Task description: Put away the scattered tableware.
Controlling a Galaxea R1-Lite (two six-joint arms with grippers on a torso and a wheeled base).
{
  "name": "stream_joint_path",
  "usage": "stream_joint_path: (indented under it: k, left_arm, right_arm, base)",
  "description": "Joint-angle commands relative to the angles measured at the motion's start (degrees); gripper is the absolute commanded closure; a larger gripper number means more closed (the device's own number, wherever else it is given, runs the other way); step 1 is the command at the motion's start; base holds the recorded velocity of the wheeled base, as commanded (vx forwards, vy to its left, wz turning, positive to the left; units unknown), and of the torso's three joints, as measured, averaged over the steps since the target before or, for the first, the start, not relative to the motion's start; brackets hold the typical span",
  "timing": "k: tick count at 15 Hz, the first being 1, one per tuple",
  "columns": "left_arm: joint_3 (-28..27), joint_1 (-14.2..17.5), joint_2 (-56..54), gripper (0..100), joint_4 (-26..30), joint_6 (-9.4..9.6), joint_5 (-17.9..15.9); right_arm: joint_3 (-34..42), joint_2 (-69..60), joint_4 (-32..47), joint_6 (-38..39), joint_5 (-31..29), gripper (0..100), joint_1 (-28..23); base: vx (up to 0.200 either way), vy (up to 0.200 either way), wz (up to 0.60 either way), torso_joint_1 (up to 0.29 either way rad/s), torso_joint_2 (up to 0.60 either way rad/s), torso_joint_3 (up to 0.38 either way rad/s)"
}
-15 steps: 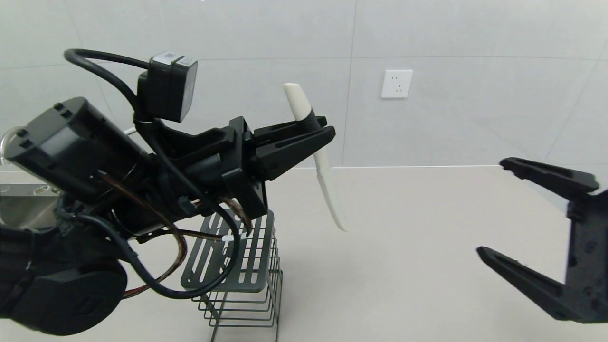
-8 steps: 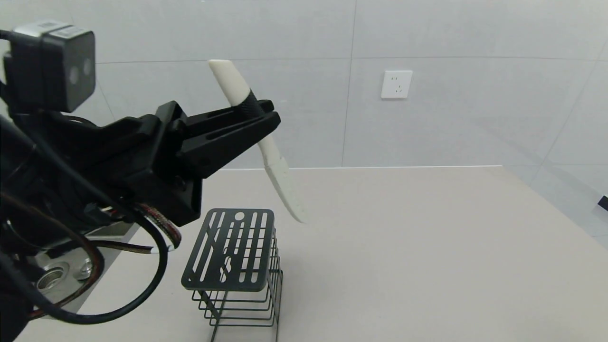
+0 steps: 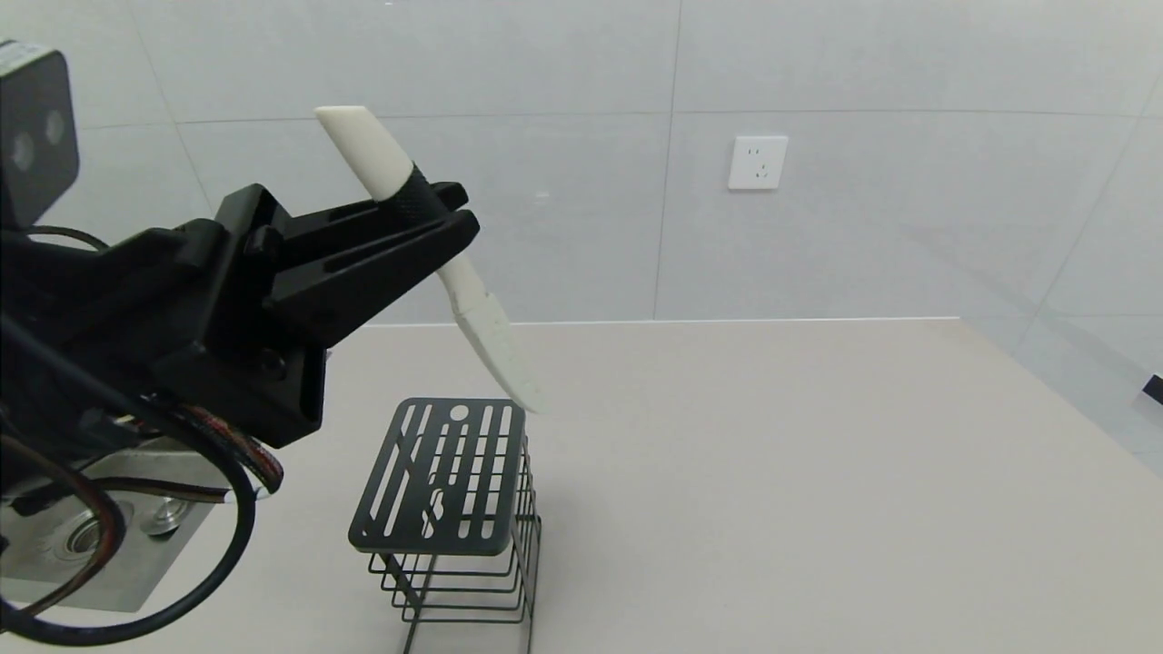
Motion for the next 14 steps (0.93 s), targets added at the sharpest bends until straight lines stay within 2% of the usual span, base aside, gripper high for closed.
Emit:
stream_joint_path:
  k: [1, 4, 5, 6, 8, 13, 14]
  left_arm:
    - [0.59, 0.21, -0.91, 100, 2.01, 1.48, 0.00]
    - [0.94, 2.32, -2.05, 100, 6.66, 4.64, 0.35]
    - [0.94, 2.32, -1.79, 100, 7.02, 5.17, 1.49]
    - [1.03, 1.97, -1.44, 100, 7.54, 5.34, 4.83]
    - [1.03, 1.44, -0.91, 100, 7.98, 5.43, 7.47]
    - [2.00, 1.44, -0.29, 100, 10.36, 9.12, 7.47]
    - [2.70, 1.44, -0.12, 100, 10.44, 9.30, 7.47]
  right_arm:
    - [0.60, -3.47, 4.23, 5.69, -6.29, 100, -0.25]
    - [0.60, -3.47, 16.71, 5.87, -12.18, 100, -0.34]
    - [0.60, -3.47, 19.70, 5.52, -12.62, 100, -0.34]
    - [0.60, -3.47, 22.69, 4.46, -12.97, 100, -0.34]
    - [0.60, -3.47, 23.92, 4.11, -13.59, 100, -0.34]
    - [0.60, -3.47, 23.92, 4.20, -13.59, 100, -0.34]
    - [0.60, -3.47, 23.92, 4.29, -13.59, 100, -0.34]
  base:
    - [0.000, 0.000, 0.00, 0.000, 0.00, 0.000]
    - [0.000, 0.000, 0.00, 0.000, 0.00, 0.000]
    - [0.000, 0.000, 0.00, 0.000, 0.00, 0.000]
    - [0.000, 0.000, 0.00, 0.000, 0.00, 0.000]
    - [0.000, 0.000, 0.00, 0.000, 0.00, 0.000]
    - [0.000, 0.000, 0.00, 0.000, 0.00, 0.000]
    - [0.000, 0.000, 0.00, 0.000, 0.00, 0.000]
